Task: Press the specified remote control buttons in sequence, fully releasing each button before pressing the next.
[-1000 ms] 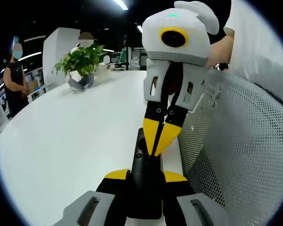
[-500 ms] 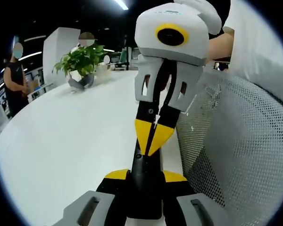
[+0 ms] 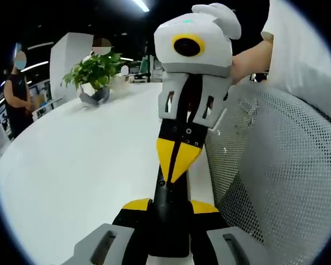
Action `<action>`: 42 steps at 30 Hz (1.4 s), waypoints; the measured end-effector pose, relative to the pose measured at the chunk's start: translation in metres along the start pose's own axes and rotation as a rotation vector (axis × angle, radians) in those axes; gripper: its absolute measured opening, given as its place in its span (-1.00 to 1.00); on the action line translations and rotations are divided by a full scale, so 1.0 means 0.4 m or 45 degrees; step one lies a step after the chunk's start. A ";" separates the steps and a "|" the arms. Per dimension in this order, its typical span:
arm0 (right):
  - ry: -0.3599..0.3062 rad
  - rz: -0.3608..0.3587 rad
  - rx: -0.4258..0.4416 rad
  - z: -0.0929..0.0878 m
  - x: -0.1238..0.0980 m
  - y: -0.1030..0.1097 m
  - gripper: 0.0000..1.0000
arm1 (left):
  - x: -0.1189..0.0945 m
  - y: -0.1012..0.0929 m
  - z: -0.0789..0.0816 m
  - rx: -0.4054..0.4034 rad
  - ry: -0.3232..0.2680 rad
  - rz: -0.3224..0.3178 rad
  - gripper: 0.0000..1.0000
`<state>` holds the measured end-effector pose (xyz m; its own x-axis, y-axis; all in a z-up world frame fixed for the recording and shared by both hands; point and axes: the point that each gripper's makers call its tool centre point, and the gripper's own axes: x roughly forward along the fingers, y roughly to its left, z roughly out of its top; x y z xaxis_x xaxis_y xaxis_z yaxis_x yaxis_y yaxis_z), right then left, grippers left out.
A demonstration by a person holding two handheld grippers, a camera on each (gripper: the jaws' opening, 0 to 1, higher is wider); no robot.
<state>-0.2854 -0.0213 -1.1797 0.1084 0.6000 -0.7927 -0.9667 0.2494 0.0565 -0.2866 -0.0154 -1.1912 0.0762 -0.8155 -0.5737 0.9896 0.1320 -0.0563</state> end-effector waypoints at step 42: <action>0.070 0.104 0.160 0.022 0.016 0.029 -1.00 | 0.000 -0.001 0.002 0.011 0.006 -0.004 -0.51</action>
<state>-0.2938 -0.0081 -1.1788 0.0142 0.5803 -0.8143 -0.9348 0.2967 0.1952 -0.2867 -0.0158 -1.1904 0.0722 -0.8134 -0.5772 0.9909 0.1245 -0.0514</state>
